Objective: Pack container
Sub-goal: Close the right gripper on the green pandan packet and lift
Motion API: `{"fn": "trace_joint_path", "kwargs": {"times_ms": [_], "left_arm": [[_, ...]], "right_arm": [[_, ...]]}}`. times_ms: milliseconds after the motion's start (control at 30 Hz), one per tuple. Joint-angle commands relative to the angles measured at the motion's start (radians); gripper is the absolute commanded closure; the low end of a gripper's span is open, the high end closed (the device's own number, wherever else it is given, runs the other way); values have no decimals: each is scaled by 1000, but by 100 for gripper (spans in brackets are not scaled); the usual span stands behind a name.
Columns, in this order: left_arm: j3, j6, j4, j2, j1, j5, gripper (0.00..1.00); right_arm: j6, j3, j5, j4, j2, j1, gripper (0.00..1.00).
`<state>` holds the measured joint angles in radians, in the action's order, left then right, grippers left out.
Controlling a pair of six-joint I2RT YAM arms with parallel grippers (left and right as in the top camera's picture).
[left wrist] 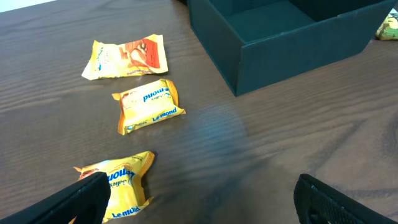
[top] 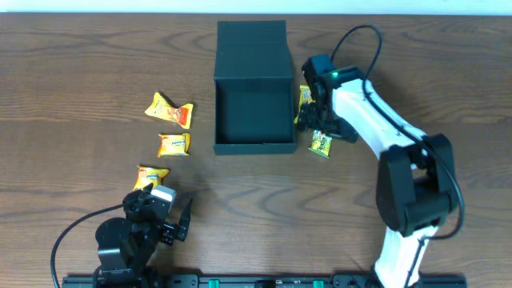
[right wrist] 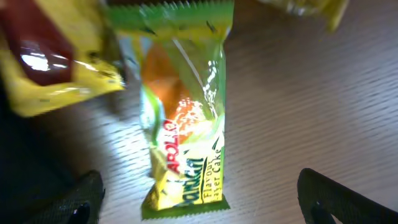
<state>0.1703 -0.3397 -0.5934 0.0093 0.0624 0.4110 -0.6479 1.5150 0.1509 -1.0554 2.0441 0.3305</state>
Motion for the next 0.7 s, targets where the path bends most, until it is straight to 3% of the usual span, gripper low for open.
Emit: {"fn": "trace_joint_path", "kwargs": {"times_ms": [0,200,500,667], "left_arm": [[-11,4,3,-6,-4,-3,5],[-11,4,3,-6,-4,-3,5],[-11,4,3,-6,-4,-3,5],[-11,4,3,-6,-4,-3,4]], "right_arm": [[-40,-3,2,1,24,-5,3],[-35,-45,-17,43,51,-20,17],[44,-116,-130,159,50,-76,27],[45,-116,-133,176,51,-74,50]]}}
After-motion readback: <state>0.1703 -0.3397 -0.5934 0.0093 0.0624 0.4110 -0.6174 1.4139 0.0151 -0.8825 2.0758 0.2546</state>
